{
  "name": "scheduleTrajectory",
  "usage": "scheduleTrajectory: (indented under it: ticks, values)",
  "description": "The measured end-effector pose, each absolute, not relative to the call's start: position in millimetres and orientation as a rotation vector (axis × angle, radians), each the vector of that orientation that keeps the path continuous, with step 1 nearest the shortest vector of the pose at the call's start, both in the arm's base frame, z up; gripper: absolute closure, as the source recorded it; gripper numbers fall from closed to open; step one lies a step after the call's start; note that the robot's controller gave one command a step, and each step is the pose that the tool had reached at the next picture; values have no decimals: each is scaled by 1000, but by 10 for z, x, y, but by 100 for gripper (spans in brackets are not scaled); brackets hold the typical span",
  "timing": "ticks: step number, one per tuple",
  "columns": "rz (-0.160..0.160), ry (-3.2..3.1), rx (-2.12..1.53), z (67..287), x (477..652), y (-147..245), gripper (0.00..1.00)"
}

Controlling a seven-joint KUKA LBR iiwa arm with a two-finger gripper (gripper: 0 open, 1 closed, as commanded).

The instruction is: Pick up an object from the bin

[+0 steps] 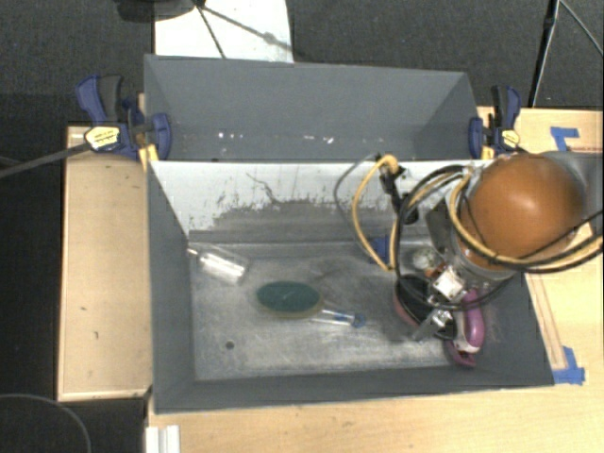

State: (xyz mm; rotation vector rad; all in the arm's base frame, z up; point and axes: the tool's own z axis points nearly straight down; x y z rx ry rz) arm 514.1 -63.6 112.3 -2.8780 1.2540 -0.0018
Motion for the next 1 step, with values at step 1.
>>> scheduleTrajectory:
  ticks: [1]
  values:
    - [-7,1261,-2875,1882,5151,-632,100]
